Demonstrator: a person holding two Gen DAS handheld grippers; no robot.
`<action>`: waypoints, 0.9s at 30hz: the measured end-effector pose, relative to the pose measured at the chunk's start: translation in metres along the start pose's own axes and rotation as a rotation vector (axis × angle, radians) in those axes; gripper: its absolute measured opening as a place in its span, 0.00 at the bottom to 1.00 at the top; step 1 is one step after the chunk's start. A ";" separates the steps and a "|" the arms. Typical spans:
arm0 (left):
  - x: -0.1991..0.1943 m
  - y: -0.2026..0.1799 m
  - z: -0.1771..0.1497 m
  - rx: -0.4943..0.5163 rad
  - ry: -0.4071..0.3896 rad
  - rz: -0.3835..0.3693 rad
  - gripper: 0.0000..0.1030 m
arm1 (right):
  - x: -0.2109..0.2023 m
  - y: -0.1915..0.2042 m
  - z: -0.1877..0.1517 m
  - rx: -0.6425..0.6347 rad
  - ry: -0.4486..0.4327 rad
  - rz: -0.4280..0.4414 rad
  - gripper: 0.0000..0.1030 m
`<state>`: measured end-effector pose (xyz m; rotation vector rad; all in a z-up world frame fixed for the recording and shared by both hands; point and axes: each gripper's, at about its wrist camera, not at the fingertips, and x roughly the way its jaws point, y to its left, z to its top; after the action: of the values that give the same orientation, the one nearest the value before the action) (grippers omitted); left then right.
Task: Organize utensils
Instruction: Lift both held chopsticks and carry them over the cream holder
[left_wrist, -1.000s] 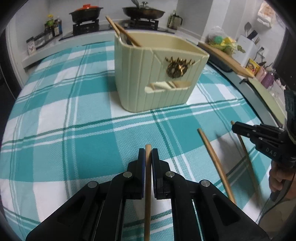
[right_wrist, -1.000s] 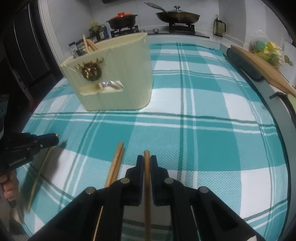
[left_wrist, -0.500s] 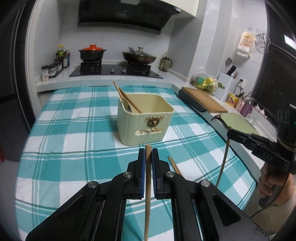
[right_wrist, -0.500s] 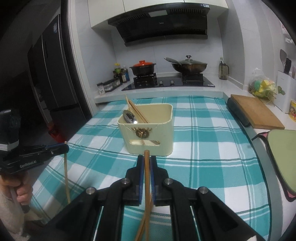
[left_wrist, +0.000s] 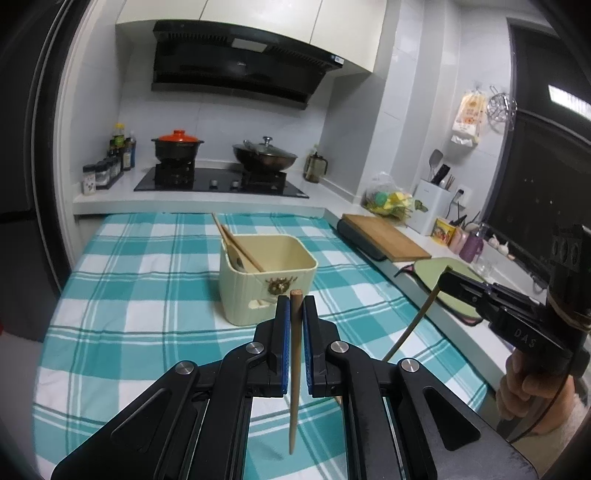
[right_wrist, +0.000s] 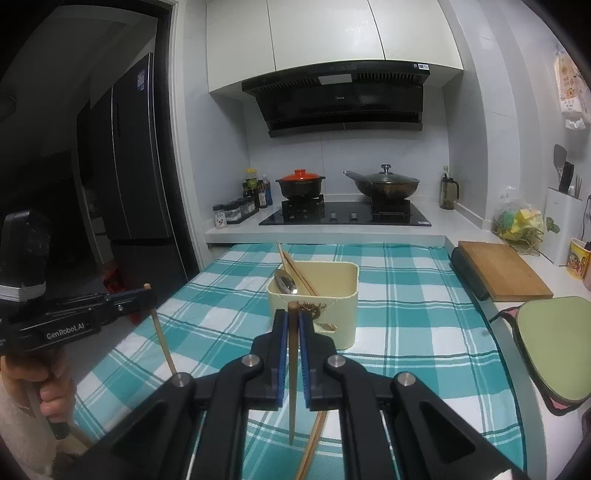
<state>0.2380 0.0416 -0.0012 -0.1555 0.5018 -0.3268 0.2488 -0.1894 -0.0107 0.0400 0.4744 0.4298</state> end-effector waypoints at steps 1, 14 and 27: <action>-0.002 0.000 0.004 -0.002 -0.007 -0.003 0.05 | -0.002 0.001 0.002 -0.002 -0.008 0.000 0.06; -0.008 -0.005 0.064 0.022 -0.101 -0.008 0.05 | -0.004 0.012 0.052 -0.052 -0.073 0.009 0.06; 0.009 0.026 0.142 -0.016 -0.213 0.036 0.05 | 0.025 0.002 0.123 -0.090 -0.143 -0.015 0.06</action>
<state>0.3229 0.0722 0.1114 -0.1943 0.2958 -0.2673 0.3235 -0.1696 0.0879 -0.0199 0.3145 0.4299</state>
